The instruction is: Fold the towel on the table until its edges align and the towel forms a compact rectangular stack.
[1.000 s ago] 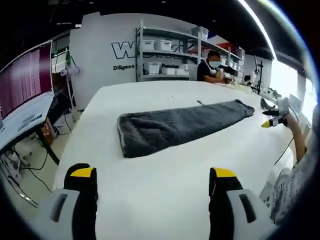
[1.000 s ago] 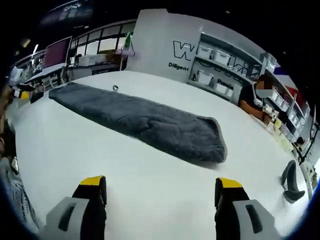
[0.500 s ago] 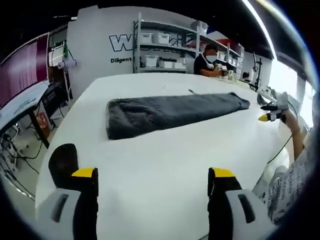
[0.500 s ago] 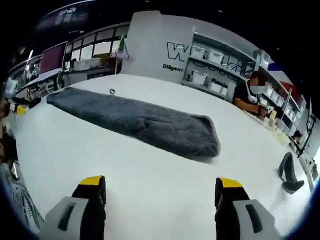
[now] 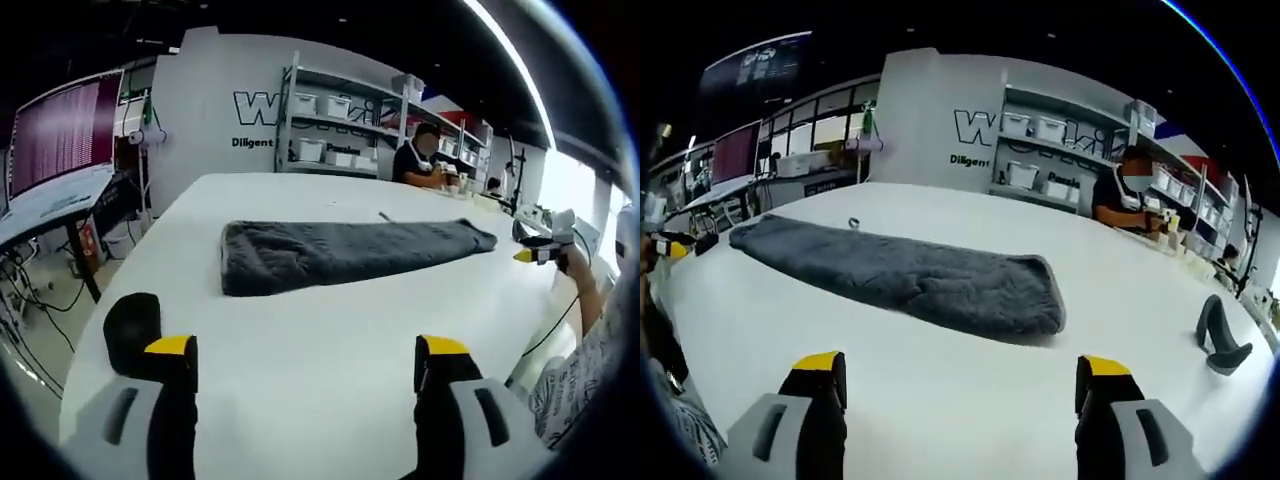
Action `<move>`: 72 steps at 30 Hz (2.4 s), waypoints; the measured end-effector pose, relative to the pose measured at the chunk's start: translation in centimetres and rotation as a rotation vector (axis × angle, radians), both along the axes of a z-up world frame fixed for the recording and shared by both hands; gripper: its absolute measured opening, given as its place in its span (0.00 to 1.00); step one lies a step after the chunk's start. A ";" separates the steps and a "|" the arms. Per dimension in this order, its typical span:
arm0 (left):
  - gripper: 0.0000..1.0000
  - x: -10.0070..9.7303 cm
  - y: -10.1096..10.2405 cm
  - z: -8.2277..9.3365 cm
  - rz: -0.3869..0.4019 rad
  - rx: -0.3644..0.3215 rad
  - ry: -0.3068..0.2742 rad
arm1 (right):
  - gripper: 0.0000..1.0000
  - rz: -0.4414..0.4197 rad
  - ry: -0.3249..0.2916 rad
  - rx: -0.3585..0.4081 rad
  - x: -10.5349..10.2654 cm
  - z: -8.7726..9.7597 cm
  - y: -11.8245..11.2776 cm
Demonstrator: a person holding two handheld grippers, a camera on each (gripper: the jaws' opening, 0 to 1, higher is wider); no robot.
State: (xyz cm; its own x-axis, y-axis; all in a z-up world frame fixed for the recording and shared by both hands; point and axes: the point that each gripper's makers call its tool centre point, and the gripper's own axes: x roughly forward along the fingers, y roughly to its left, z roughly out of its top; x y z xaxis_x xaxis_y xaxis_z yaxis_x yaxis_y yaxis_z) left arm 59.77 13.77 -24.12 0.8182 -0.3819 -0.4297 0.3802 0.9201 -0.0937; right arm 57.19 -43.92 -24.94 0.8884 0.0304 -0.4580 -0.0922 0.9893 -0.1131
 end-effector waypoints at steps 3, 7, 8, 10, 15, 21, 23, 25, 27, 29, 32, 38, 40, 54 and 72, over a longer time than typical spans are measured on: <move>0.94 0.0 0.1 0.1 0.000 -0.002 -0.006 | 0.99 -0.013 -0.006 0.024 0.1 -0.2 0.0; 0.93 0.3 0.6 0.7 0.016 -0.016 -0.018 | 0.99 -0.037 -0.021 0.049 0.2 0.0 -0.6; 0.93 0.3 0.7 0.8 0.020 -0.018 -0.023 | 0.99 -0.046 -0.026 0.049 0.2 0.0 -0.8; 0.93 0.4 0.7 0.9 0.024 -0.022 -0.028 | 0.99 -0.056 -0.034 0.045 0.2 0.2 -1.2; 0.93 0.2 0.5 0.6 0.020 -0.020 -0.019 | 0.99 -0.067 -0.061 0.106 0.9 0.7 -1.4; 0.93 -0.3 -0.1 1.2 0.004 -0.058 -0.044 | 0.94 -0.118 -0.111 0.129 2.6 2.1 -3.3; 0.92 -0.3 -0.2 1.2 0.002 -0.056 -0.047 | 0.94 -0.138 -0.149 0.159 3.2 2.8 -3.9; 0.92 -0.3 -0.4 0.7 0.003 -0.051 -0.033 | 0.94 -0.180 -0.194 0.191 3.8 3.3 -5.1; 0.92 -0.2 -0.6 0.3 -0.001 -0.050 -0.023 | 0.91 -0.250 -0.178 0.168 3.9 2.8 -6.9; 0.92 -0.1 -1.0 -0.1 -0.004 -0.058 -0.016 | 0.85 -0.309 -0.184 0.142 4.2 2.6 -8.4; 0.92 0.0 -1.4 -0.3 -0.005 -0.075 -0.015 | 0.71 -0.327 -0.184 0.172 5.2 2.2 -9.2; 0.92 0.3 -1.8 -1.1 0.001 -0.073 -0.003 | 0.71 -0.383 -0.114 0.185 6.9 -0.7 -10.4; 0.92 0.2 -2.1 -1.4 -0.002 -0.077 0.004 | 0.66 -0.399 -0.100 0.186 7.4 -1.5 -10.7; 0.92 0.0 -1.6 -1.7 0.009 -0.087 0.020 | 0.39 -0.375 -0.003 0.158 8.8 -4.5 -10.7; 0.92 -0.4 -0.3 -1.5 0.046 -0.088 0.017 | 0.15 -0.285 0.017 0.128 9.1 -4.6 -11.2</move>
